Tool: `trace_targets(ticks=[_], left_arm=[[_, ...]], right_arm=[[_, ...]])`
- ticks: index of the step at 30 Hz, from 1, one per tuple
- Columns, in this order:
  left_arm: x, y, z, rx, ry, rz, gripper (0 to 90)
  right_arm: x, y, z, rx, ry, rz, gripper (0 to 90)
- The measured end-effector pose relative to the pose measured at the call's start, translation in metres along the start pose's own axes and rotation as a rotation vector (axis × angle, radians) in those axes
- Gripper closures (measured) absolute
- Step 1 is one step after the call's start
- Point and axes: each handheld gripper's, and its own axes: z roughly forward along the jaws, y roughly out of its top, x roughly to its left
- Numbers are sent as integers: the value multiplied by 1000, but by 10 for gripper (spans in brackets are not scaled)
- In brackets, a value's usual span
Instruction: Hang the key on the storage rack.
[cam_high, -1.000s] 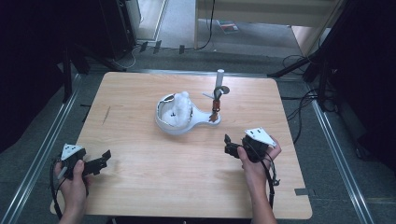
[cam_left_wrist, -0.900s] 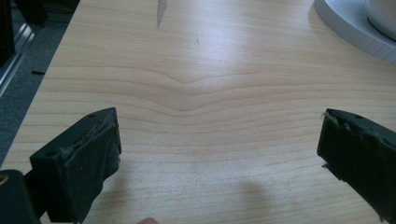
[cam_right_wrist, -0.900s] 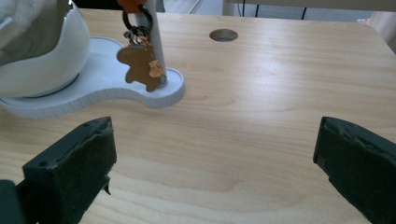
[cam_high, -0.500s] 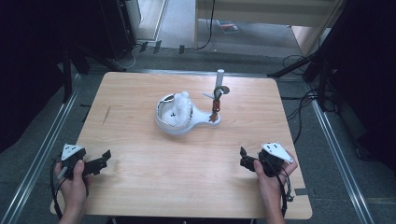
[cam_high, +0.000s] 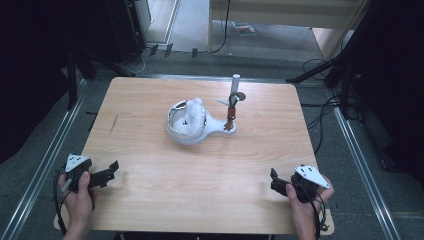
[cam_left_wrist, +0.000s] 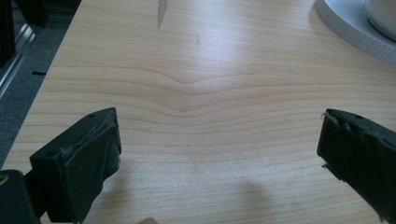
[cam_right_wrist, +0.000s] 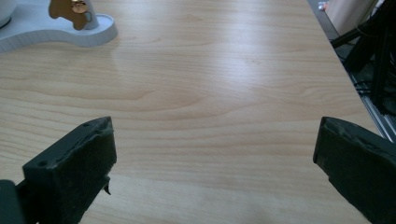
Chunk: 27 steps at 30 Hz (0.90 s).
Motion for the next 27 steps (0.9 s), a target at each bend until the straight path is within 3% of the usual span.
trace_targets(ticks=[17, 20, 27], left_arm=[[0, 0, 0, 2, 1, 2, 4], [0, 0, 0, 2, 1, 2, 4], [-1, 0, 0, 3, 1, 3, 4]], right_arm=[[-38, -20, -24, 28, -69, 46, 0], [-45, -23, -28, 19, -61, 43, 0], [-66, -31, -41, -1, -46, 91, 0]])
